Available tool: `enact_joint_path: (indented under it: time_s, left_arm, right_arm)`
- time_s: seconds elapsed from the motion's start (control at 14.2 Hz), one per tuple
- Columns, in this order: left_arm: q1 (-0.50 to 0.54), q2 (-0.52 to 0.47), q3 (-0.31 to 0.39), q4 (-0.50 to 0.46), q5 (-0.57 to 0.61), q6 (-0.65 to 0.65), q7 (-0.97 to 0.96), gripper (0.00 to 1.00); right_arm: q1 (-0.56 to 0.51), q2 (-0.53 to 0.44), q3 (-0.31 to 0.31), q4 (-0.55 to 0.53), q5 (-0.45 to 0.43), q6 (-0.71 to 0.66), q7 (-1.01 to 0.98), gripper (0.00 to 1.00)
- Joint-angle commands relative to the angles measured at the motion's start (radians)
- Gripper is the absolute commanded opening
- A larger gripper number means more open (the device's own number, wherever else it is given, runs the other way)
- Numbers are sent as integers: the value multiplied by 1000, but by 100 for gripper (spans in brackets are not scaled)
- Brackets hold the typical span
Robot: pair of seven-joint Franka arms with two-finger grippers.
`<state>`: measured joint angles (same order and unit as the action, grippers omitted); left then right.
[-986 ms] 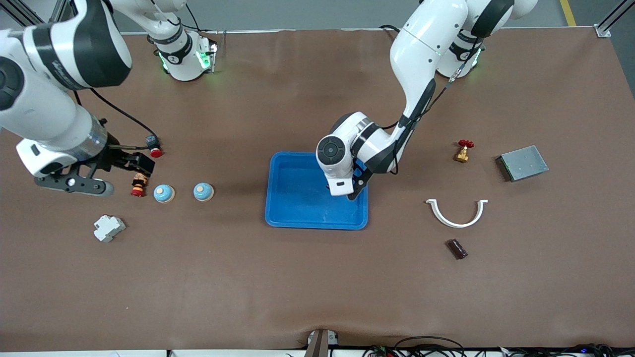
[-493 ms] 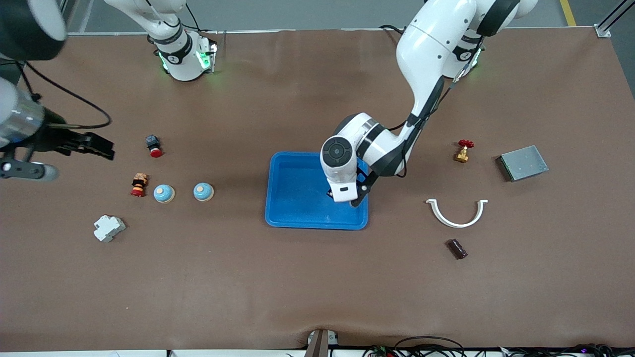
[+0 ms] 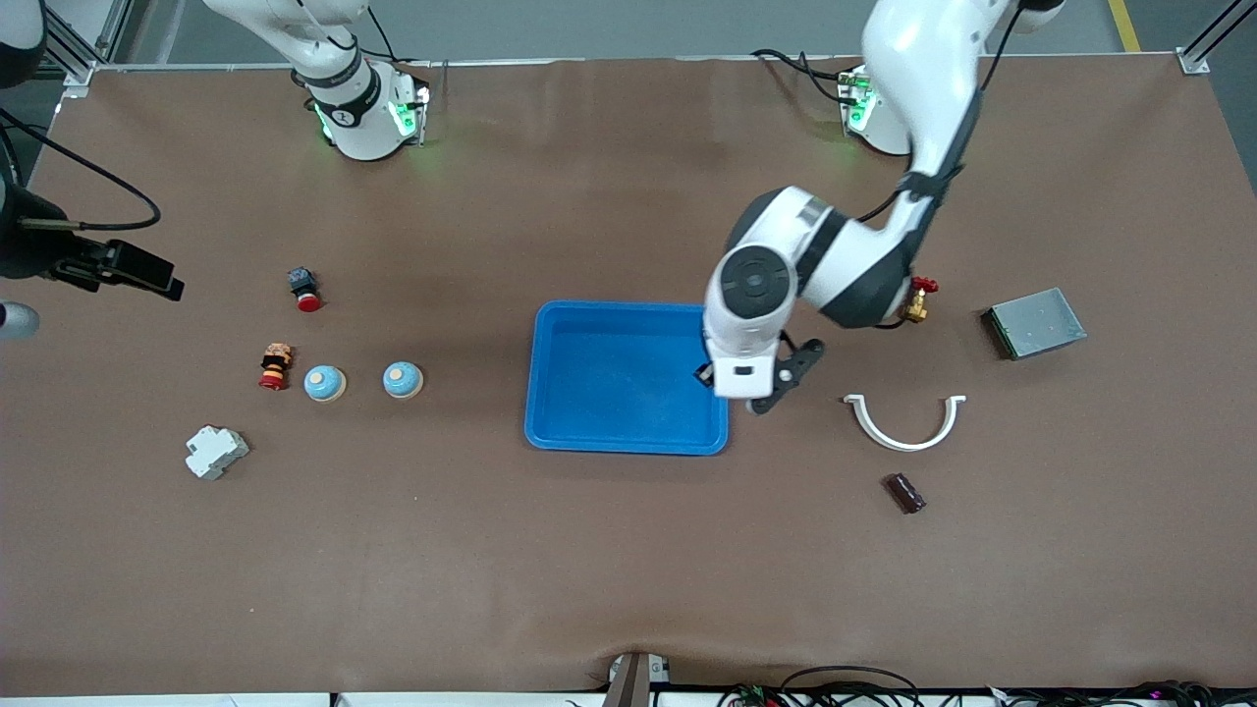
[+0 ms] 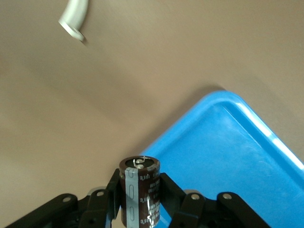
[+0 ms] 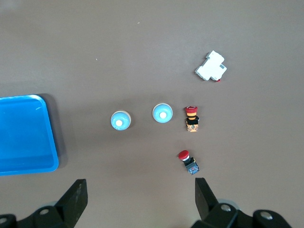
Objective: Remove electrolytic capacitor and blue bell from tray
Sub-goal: 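Carry the capacitor into the white arch and release it with the left gripper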
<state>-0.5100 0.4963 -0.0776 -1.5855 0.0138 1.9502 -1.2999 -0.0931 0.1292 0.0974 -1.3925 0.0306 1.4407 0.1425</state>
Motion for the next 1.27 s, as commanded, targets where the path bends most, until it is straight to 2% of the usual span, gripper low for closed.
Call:
enact_joint_path:
  time_s: [0.0,0.14,0.35,0.63,0.85,1.06,1.2]
  left_arm:
    - [83,-203,-5,-230,-23,1,210,0]
    - [157,-257,-4,-287,-23,1,408,0]
    - [266,-309,-2,-333,-23,-1,649,0]
    - [389,-315,-1,-361,-6,12,950,0]
    - [421,-280,-1,-389,57,90,985,0]
    - [435,-251,-1,-458,68,231,985,0]
    - [433,-211,1,-464,69,285,985,0]
  right_arm:
    - [-5,-69,-25,-75,38,12,-26,100]
    - [-4,-117,-36,-130,57,58,-27,100]
    - [-2,-115,-45,-125,48,76,-27,100]
    - [15,-109,-79,-123,28,121,-58,100]
    - [15,-100,-77,-126,5,152,-61,100]
    - [16,-100,-73,-126,-23,162,-63,100]
    - [26,-102,-71,-126,-50,168,-89,100]
